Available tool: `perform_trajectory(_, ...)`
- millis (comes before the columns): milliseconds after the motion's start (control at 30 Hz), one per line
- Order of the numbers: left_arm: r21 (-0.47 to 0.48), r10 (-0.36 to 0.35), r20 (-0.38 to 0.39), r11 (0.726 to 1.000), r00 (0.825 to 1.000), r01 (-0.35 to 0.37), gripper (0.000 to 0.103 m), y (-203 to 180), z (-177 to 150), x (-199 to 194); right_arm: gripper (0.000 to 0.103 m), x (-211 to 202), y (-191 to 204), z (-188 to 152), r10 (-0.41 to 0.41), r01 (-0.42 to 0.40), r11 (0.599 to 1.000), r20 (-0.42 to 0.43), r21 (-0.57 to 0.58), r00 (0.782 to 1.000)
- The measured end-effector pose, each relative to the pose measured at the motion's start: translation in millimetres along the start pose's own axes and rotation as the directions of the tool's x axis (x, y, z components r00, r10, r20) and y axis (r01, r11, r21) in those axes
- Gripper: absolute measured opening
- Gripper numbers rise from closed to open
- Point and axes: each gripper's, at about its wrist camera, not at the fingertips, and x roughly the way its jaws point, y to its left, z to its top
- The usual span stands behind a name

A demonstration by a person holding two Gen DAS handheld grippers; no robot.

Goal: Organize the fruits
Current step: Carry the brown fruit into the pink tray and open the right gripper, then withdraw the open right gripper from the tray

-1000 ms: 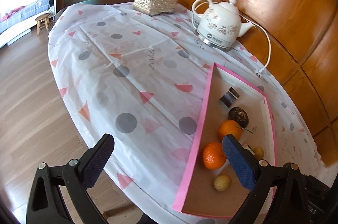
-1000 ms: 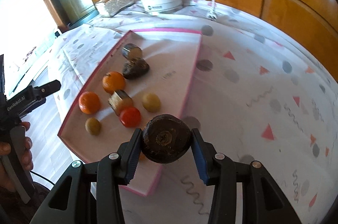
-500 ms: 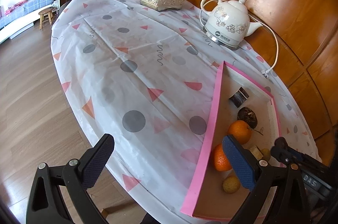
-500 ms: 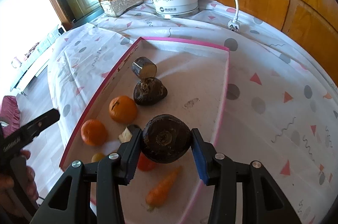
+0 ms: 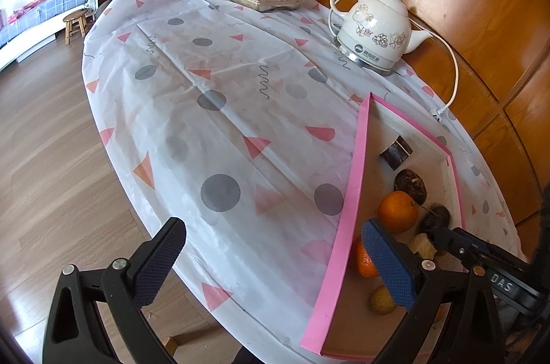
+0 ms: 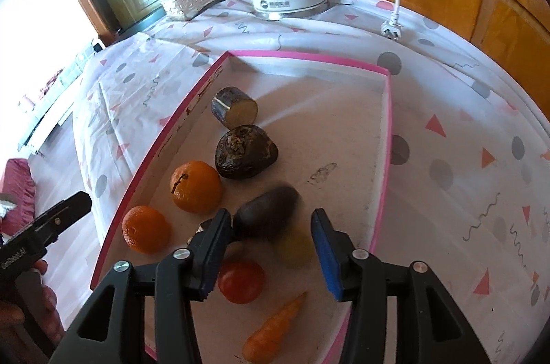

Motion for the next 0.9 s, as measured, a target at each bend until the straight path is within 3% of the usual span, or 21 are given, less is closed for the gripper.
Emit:
perform_trajectory(700,0.126,-0.041,0.035,0.991,0.999,0.036,0.103,-31,-9,-19,0.054,-38,0,-48,-0.056,0.055,0.998,0.046,0.026,0.997)
perform_trajectory(900,0.202,-0.064,0.063,0.978,0.996,0.05,0.103,-49,-14,-28,0.054,-50,-3,-65,-0.092,0.088,0.994,0.07,0.06,0.993)
